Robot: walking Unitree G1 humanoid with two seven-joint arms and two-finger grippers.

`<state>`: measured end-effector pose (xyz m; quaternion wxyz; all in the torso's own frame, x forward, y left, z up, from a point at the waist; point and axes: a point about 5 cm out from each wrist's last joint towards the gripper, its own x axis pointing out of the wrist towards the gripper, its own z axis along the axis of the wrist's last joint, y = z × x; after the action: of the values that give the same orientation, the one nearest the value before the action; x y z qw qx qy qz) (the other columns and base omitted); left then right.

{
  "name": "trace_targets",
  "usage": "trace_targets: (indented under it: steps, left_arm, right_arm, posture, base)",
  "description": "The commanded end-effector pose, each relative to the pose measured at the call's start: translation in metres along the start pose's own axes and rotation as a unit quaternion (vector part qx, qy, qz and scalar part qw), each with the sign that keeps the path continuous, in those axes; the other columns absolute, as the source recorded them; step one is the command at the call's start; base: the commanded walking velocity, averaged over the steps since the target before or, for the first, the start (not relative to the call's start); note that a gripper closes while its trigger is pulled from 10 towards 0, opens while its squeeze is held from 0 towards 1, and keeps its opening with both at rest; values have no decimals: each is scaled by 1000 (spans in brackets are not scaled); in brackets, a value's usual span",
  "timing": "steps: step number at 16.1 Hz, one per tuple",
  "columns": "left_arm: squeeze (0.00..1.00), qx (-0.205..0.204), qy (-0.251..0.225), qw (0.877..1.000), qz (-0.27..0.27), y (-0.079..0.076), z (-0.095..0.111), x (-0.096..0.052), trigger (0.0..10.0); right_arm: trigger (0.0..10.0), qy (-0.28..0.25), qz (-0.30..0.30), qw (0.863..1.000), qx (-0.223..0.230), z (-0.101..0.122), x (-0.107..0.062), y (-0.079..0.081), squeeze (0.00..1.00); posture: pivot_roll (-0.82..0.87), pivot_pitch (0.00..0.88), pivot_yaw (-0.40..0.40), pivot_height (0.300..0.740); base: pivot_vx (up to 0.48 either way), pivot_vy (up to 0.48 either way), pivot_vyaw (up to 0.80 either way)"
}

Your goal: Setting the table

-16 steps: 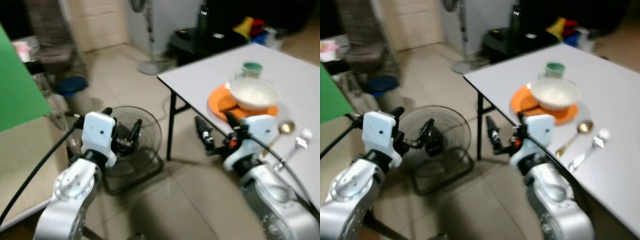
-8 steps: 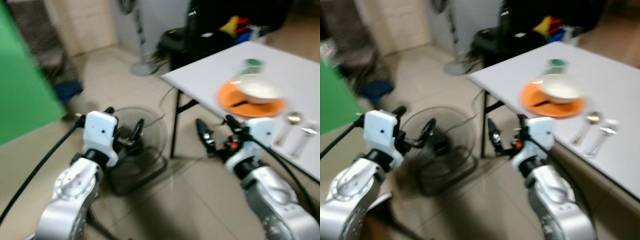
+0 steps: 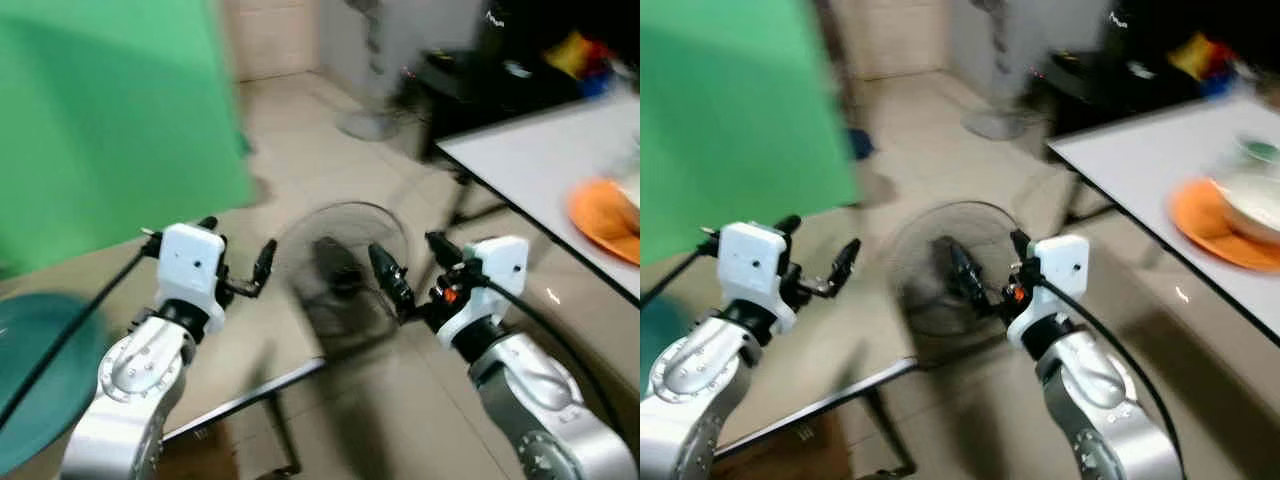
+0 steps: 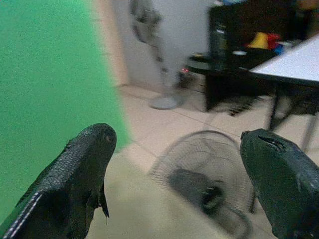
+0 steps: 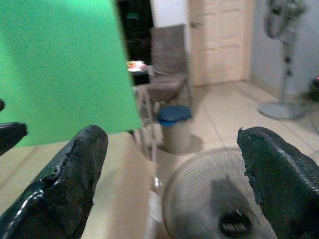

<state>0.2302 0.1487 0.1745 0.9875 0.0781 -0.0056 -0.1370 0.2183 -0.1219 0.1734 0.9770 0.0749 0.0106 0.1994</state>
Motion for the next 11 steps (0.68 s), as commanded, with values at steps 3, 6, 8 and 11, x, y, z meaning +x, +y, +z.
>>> trace_targets:
  steps: [3,6,8,11]
  left_arm:
    - [0,-2,-1,1000,-2,-2,1,-1,10000]
    - [0,-2,-2,1000,-5,-3,1,0,10000]
    - [0,-1,-4,1000,-5,-3,1,1,10000]
    - [0,2,-7,1000,-6,-2,3,2,10000]
  right_arm:
    - [10000,5,-2,1000,1,-1,-1,-2,1000]
    - [10000,5,-3,1000,1,-2,-1,-3,1000]
    - [10000,4,-4,1000,2,-1,-1,-4,1000]
    - [10000,1,-17,1000,19,0,0,-7,1000]
  posture:
    - [97,0,60,740]
    - [96,0,62,740]
    - [96,0,61,740]
    - [96,0,61,740]
  base:
    - [0,340,800]
    - [0,341,800]
    - [0,339,800]
    - [0,338,0]
